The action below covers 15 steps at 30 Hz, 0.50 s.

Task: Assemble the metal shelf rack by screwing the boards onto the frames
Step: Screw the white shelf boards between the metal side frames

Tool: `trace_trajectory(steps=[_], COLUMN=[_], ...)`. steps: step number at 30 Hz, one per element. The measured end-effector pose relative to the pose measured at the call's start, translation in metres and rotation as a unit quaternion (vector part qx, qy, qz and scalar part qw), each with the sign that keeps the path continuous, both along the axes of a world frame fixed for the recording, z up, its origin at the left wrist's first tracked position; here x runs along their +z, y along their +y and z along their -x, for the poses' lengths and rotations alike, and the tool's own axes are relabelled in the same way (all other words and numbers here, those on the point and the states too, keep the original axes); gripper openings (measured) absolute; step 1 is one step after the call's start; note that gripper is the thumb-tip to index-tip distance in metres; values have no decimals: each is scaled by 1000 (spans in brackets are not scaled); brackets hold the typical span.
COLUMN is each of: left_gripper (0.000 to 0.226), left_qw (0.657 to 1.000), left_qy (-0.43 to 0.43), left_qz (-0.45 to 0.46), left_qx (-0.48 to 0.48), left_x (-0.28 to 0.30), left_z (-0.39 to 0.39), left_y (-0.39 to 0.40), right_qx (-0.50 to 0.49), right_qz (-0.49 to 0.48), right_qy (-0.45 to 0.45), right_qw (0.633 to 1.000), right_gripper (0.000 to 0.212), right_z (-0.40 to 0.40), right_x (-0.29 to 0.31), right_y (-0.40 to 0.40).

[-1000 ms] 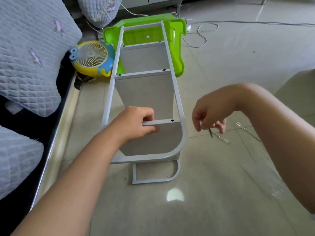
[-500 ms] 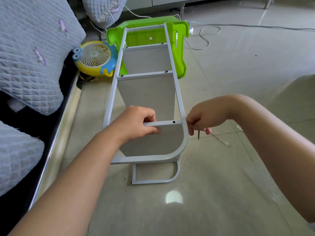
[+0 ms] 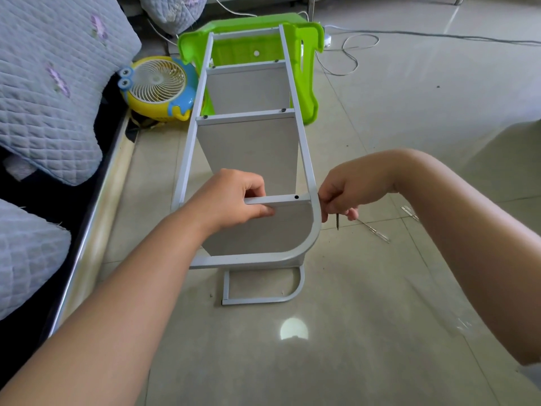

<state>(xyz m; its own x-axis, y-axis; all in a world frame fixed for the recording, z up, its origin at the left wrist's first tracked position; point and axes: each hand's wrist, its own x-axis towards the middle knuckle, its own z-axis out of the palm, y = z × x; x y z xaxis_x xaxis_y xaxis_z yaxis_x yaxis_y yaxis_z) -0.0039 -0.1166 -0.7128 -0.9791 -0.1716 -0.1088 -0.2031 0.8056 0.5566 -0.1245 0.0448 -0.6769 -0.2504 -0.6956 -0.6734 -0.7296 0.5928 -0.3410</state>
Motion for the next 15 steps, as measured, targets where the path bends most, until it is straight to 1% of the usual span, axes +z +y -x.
trace_trajectory(steps=[2, 3, 5, 6, 8, 9, 12, 15], left_gripper=[31, 32, 34, 34, 30, 29, 32, 19], left_qw=[1000, 1000, 999, 999, 999, 999, 999, 998], left_qy=[-7, -10, -11, -11, -14, -15, -17, -24], left_qz=[10, 18, 35, 38, 36, 36, 49, 51], left_qx=[-1, 0, 1, 0, -1, 0, 0, -13], left_x=[1, 1, 2, 3, 4, 4, 5, 7], left_z=[1, 1, 1, 1, 1, 1, 0, 0], left_y=[1, 1, 1, 1, 2, 2, 2, 1], right_qx=[-3, -10, -25, -24, -3, 11, 33, 65], right_qz=[28, 66, 173, 219, 269, 281, 282, 263], right_qy=[55, 94, 157, 178, 198, 203, 215, 228], right_qw=[998, 993, 972, 959, 943, 938, 935, 935], right_gripper=[14, 13, 13, 12, 7, 3, 11, 17], right_z=[4, 5, 3, -2, -13, -18, -21, -23], right_x=[10, 15, 23, 26, 26, 24, 17, 15], right_y=[1, 1, -1, -4, -10, -12, -13, -12])
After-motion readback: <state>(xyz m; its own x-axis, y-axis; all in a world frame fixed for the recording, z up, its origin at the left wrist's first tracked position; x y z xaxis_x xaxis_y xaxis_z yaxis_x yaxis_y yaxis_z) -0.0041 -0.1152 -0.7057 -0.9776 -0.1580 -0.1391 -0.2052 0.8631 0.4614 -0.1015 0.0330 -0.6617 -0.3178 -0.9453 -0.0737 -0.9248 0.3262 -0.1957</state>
